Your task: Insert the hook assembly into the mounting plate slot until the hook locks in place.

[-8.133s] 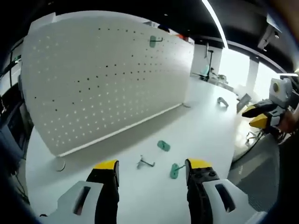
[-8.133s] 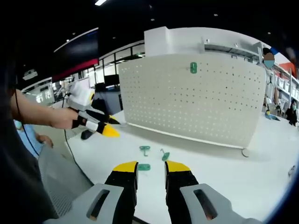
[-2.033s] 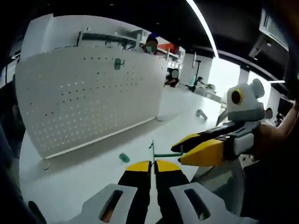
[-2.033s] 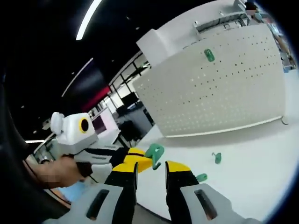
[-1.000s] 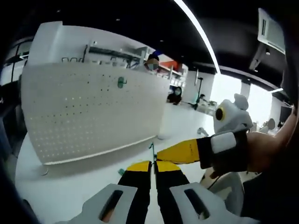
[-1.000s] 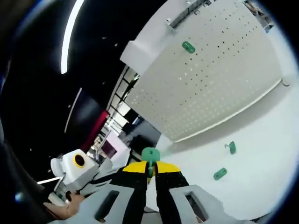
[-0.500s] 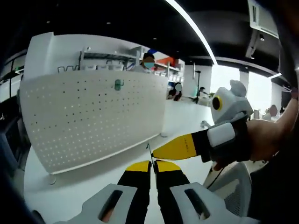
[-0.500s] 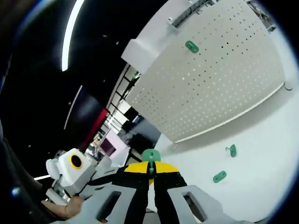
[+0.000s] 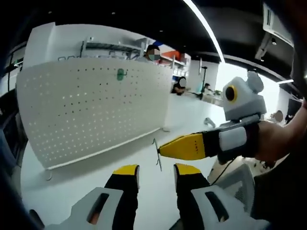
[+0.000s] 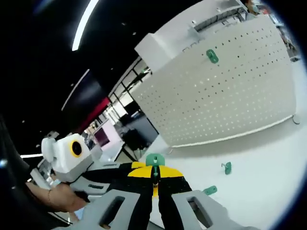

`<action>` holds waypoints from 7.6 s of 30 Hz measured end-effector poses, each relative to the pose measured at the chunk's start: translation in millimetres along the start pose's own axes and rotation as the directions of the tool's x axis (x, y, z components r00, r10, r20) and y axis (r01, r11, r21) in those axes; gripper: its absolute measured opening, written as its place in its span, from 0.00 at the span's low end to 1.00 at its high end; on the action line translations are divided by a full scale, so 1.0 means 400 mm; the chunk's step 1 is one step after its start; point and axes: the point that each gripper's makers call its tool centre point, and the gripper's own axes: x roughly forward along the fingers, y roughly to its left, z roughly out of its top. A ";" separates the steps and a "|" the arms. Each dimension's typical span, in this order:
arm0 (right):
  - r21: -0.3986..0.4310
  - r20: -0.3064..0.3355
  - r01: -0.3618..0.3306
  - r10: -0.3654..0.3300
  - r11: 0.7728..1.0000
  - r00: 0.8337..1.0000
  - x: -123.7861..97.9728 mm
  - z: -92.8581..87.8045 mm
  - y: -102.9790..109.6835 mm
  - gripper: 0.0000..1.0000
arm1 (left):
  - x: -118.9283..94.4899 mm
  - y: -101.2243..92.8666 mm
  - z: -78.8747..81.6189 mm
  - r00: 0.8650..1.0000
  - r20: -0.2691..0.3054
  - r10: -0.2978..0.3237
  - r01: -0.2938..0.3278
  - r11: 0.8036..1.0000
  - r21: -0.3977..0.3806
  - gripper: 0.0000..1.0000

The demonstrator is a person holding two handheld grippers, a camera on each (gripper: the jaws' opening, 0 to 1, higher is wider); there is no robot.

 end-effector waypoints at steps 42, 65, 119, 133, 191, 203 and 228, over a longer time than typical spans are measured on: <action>-0.385 0.135 0.252 -0.216 0.888 0.967 -0.028 0.176 -0.175 0.00 | -0.076 0.012 0.064 0.993 0.118 -0.001 0.029 0.971 -0.236 0.96; -0.346 0.300 0.413 -0.318 0.842 0.899 -0.002 0.360 -0.316 0.00 | -0.074 0.005 0.030 0.994 0.106 -0.011 0.041 0.958 -0.283 0.97; -0.336 0.536 0.559 -0.334 0.758 0.775 0.134 0.661 -0.487 0.00 | -0.024 0.073 0.035 0.998 0.065 0.018 0.001 0.960 -0.280 0.93; -0.323 0.557 0.586 -0.351 0.743 0.752 0.141 0.649 -0.510 0.00 | -0.024 0.095 0.025 0.998 0.055 0.039 -0.021 0.955 -0.295 0.92; -0.276 0.550 0.632 -0.420 0.724 0.722 0.165 0.619 -0.561 0.00 | -0.017 0.115 0.021 0.997 0.045 0.060 -0.044 0.954 -0.298 0.90; -0.263 0.522 0.641 -0.452 0.721 0.723 0.165 0.621 -0.574 0.01 | -0.024 0.114 0.023 0.996 0.050 0.070 -0.052 0.953 -0.298 0.89; -0.267 0.508 0.626 -0.444 0.733 0.738 0.137 0.640 -0.543 0.06 | -0.060 0.101 0.040 0.993 0.080 0.092 -0.066 0.957 -0.283 0.89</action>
